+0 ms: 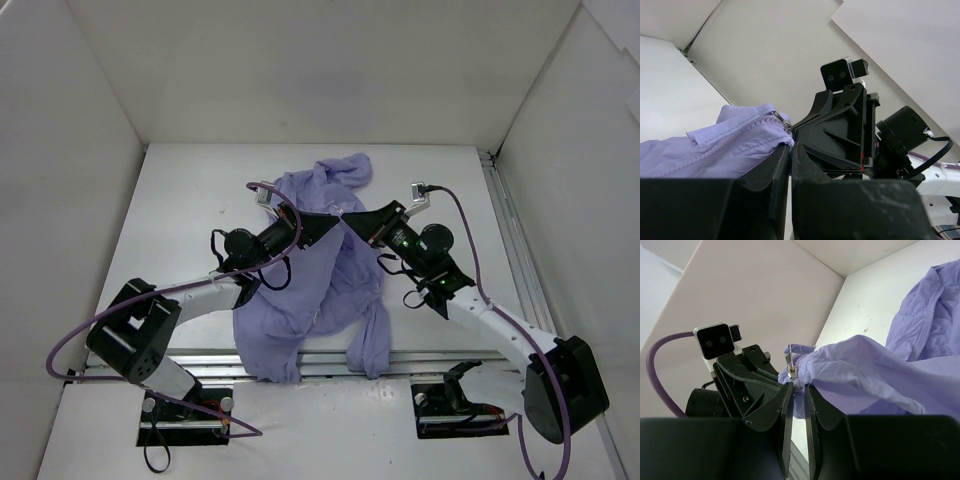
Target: Zip up the jacket
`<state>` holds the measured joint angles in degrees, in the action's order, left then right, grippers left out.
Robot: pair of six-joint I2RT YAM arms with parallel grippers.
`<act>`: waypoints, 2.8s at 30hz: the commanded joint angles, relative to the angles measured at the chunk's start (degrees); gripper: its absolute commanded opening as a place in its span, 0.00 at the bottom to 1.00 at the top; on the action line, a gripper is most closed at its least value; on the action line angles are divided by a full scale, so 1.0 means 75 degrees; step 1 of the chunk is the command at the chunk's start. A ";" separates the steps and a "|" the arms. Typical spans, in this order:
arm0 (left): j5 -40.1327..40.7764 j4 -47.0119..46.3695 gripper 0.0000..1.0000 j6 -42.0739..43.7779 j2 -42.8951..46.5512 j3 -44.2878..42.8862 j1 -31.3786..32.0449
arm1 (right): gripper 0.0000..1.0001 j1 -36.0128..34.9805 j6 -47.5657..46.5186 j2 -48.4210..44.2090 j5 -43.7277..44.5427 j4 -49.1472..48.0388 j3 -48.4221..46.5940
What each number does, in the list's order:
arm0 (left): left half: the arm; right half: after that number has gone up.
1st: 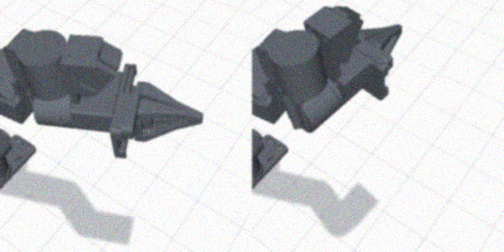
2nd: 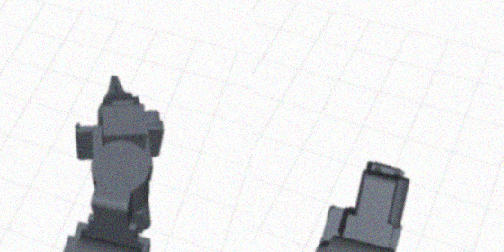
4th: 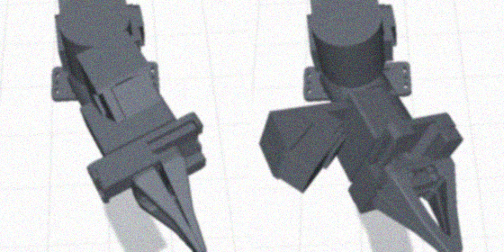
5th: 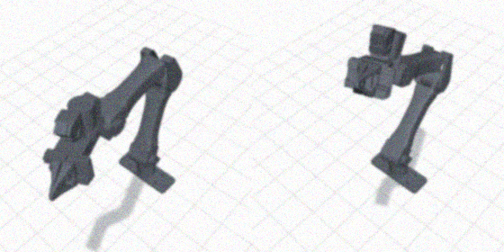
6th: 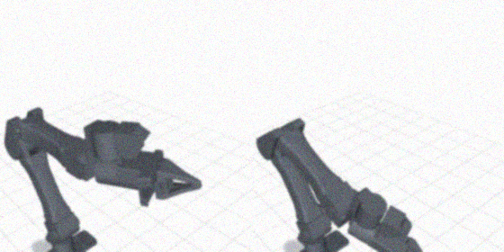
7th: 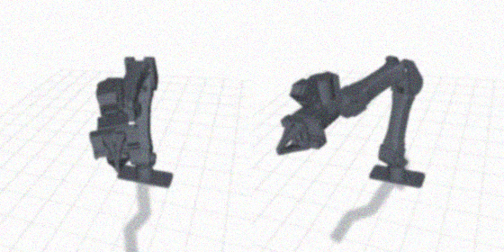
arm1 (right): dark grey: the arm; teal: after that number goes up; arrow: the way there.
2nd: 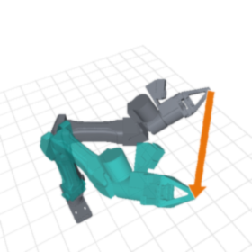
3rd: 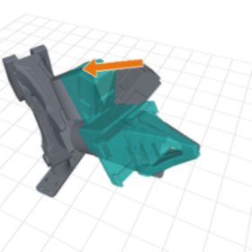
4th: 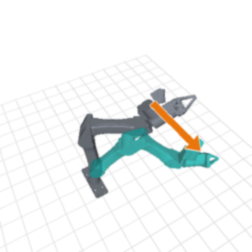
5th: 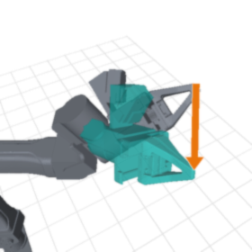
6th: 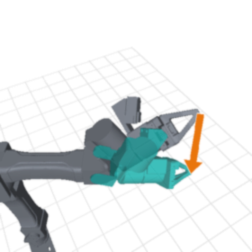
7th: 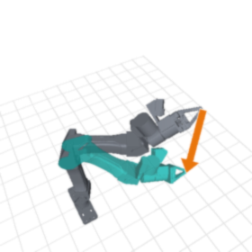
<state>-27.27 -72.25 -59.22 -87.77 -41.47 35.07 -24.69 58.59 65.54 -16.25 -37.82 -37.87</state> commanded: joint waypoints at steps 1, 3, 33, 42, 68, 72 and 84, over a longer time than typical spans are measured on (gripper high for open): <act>-0.0185 -0.3152 0.00 -0.0084 0.0335 -0.0388 -0.0059 | 0.12 0.0046 0.0016 0.0027 -0.0060 -0.0840 -0.0201; -0.0185 -0.3164 0.00 -0.0084 0.0335 -0.0388 -0.0059 | 0.08 0.0057 0.0040 0.0039 -0.0083 -0.0863 -0.0213; -0.0279 -0.3152 0.00 -0.0073 0.0276 -0.0377 0.0082 | 0.00 0.0092 -0.0276 0.0028 -0.0376 -0.1144 -0.0236; -0.0407 -0.2052 0.42 0.0372 0.1482 0.0408 -0.0433 | 0.00 0.1240 -0.1470 -0.0160 -0.2871 -0.0315 -0.0633; -0.3699 0.0762 0.31 0.1416 0.0500 -0.1759 -0.0598 | 0.00 0.1651 -0.2808 -0.0207 -0.4782 0.1188 -0.1619; -0.3946 0.0809 0.26 0.1381 0.0265 -0.1935 -0.0598 | 0.00 0.1651 -0.2819 -0.0055 -0.4864 0.1211 -0.1713; -0.3748 0.2460 0.22 0.2504 0.0370 -0.2029 -0.0598 | 0.00 0.1628 -0.2878 0.0051 -0.4853 0.1199 -0.1818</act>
<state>-55.22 -54.89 -44.80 -87.33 -53.60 31.05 -12.60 37.52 65.71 -51.53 -25.10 -48.23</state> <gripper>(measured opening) 0.229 0.030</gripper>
